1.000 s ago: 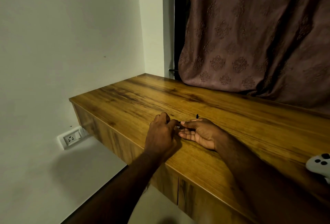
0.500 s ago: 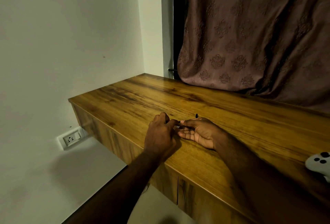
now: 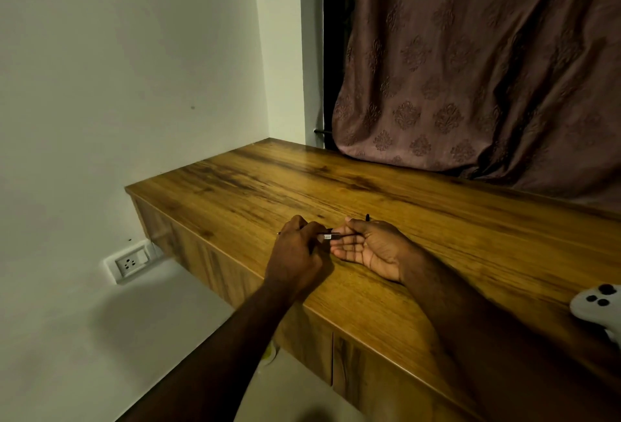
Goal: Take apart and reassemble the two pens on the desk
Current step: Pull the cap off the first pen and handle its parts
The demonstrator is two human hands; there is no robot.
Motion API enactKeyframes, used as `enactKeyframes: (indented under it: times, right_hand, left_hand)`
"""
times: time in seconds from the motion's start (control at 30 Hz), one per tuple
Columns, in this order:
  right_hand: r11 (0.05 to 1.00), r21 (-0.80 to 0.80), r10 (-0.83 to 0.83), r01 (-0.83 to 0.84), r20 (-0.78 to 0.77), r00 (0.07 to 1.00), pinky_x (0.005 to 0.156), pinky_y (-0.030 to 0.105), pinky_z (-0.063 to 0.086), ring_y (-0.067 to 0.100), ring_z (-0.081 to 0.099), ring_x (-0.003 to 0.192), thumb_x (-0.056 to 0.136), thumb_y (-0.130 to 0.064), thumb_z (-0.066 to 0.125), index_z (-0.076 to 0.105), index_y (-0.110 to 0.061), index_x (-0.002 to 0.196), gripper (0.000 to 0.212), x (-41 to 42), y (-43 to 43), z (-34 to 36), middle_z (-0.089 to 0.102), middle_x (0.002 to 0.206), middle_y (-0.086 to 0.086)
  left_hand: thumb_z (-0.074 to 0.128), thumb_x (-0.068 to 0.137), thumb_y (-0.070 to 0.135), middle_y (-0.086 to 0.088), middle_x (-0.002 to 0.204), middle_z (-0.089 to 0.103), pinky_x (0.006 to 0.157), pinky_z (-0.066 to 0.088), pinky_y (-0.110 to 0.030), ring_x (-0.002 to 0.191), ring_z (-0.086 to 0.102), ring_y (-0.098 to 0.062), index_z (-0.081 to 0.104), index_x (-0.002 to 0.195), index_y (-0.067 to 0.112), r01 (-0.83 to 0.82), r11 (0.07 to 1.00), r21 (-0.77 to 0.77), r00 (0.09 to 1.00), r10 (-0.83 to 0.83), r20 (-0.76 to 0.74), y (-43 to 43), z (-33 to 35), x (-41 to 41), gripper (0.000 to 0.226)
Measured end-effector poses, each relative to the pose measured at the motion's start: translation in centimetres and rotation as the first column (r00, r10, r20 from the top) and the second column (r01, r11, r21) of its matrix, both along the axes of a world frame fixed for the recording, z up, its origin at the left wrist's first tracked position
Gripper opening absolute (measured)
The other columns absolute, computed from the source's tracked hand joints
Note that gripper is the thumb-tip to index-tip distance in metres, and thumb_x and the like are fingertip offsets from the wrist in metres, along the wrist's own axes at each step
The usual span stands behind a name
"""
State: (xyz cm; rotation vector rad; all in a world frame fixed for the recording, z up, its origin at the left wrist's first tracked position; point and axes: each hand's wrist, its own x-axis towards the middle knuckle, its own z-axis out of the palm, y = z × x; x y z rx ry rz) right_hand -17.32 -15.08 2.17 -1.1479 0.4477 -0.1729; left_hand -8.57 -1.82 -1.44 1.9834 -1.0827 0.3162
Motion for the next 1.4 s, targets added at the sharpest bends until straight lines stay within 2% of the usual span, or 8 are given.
enactKeyframes:
  times: [0.17, 0.37, 0.5, 0.63, 0.73, 0.93, 1.27, 1.4]
  right_hand:
    - [1.000, 0.010, -0.010, 0.010, 0.008, 1.000, 0.057, 0.029, 0.060, 0.022, 0.072, 0.064, 0.099, -0.022, 0.048, 0.062, 0.008, 0.096, 0.033, -0.04, -0.02, -0.03, 0.070, 0.076, 0.019]
    - [0.999, -0.032, -0.004, 0.004, -0.002, 1.000, 0.057, 0.028, 0.059, 0.023, 0.071, 0.066, 0.095, -0.011, 0.055, 0.063, 0.007, 0.097, 0.020, -0.16, -0.04, 0.02, 0.068, 0.080, 0.021]
    - [1.000, -0.019, -0.015, 0.016, 0.002, 1.000, 0.058, 0.029, 0.060, 0.023, 0.071, 0.064, 0.095, -0.008, 0.052, 0.063, 0.008, 0.100, 0.019, -0.17, -0.09, 0.07, 0.068, 0.078, 0.019]
    - [1.000, -0.010, -0.023, 0.023, 0.015, 1.000, 0.057, 0.028, 0.059, 0.022, 0.071, 0.063, 0.095, -0.006, 0.052, 0.060, 0.010, 0.109, 0.022, -0.24, -0.12, 0.09, 0.068, 0.080, 0.020]
    - [1.000, -0.020, -0.017, 0.018, 0.029, 0.999, 0.057, 0.029, 0.059, 0.023, 0.071, 0.063, 0.093, -0.003, 0.055, 0.061, 0.007, 0.105, 0.017, -0.32, -0.03, 0.07, 0.067, 0.080, 0.020]
    - [0.998, -0.054, -0.018, 0.020, 0.044, 0.999, 0.057, 0.028, 0.059, 0.023, 0.070, 0.064, 0.090, -0.002, 0.059, 0.063, 0.004, 0.099, 0.011, -0.27, 0.01, -0.17, 0.067, 0.082, 0.021]
    - [0.994, -0.104, -0.041, 0.046, 0.051, 0.998, 0.052, 0.026, 0.057, 0.020, 0.069, 0.058, 0.090, 0.000, 0.058, 0.061, 0.001, 0.091, 0.003, -0.13, 0.19, -0.41, 0.067, 0.078, 0.019]
    - [0.992, -0.115, -0.045, 0.051, 0.058, 0.997, 0.051, 0.025, 0.056, 0.019, 0.069, 0.057, 0.092, -0.001, 0.057, 0.061, 0.002, 0.094, 0.005, -0.05, 0.21, -0.49, 0.067, 0.076, 0.017]
  left_hand:
    - [0.060, 0.086, 0.016, 0.002, 0.092, 0.052, 0.070, 0.055, -0.042, 0.084, 0.057, -0.016, 0.066, 0.098, 0.024, -0.041, 0.999, -0.035, 0.999, 0.039, -0.038, -0.10, -0.40, 0.42, 0.015]
    - [0.058, 0.088, 0.016, -0.001, 0.095, 0.051, 0.073, 0.054, -0.040, 0.088, 0.053, -0.017, 0.067, 0.106, 0.018, -0.053, 0.998, 0.014, 0.998, 0.053, 0.032, 0.14, -0.03, -0.03, 0.020]
    - [0.055, 0.089, 0.014, -0.003, 0.098, 0.051, 0.077, 0.053, -0.042, 0.091, 0.054, -0.019, 0.066, 0.105, 0.016, -0.069, 0.998, -0.009, 0.997, 0.068, -0.028, 0.06, -0.02, 0.23, 0.019]
    - [0.053, 0.093, 0.013, -0.005, 0.100, 0.053, 0.079, 0.051, -0.037, 0.089, 0.054, -0.018, 0.066, 0.104, 0.013, -0.078, 0.995, -0.060, 0.994, 0.073, -0.076, 0.12, 0.25, 0.21, 0.017]
    - [0.054, 0.093, 0.013, -0.005, 0.099, 0.054, 0.079, 0.050, -0.036, 0.090, 0.055, -0.020, 0.066, 0.104, 0.013, -0.074, 0.995, -0.067, 0.993, 0.068, -0.092, 0.05, 0.21, 0.33, 0.017]
    - [0.055, 0.090, 0.014, -0.004, 0.095, 0.055, 0.076, 0.052, -0.044, 0.087, 0.057, -0.021, 0.067, 0.098, 0.015, -0.045, 0.995, -0.092, 0.995, 0.037, -0.089, -0.03, -0.14, 0.41, 0.015]
    - [0.055, 0.090, 0.013, -0.004, 0.095, 0.055, 0.077, 0.053, -0.042, 0.087, 0.058, -0.021, 0.068, 0.099, 0.014, -0.041, 0.996, -0.078, 0.996, 0.034, -0.078, -0.13, -0.13, 0.53, 0.015]
    - [0.055, 0.091, 0.013, -0.002, 0.095, 0.054, 0.077, 0.052, -0.039, 0.087, 0.058, -0.020, 0.068, 0.100, 0.012, -0.040, 0.996, -0.074, 0.995, 0.033, -0.095, -0.17, 0.00, 0.52, 0.015]
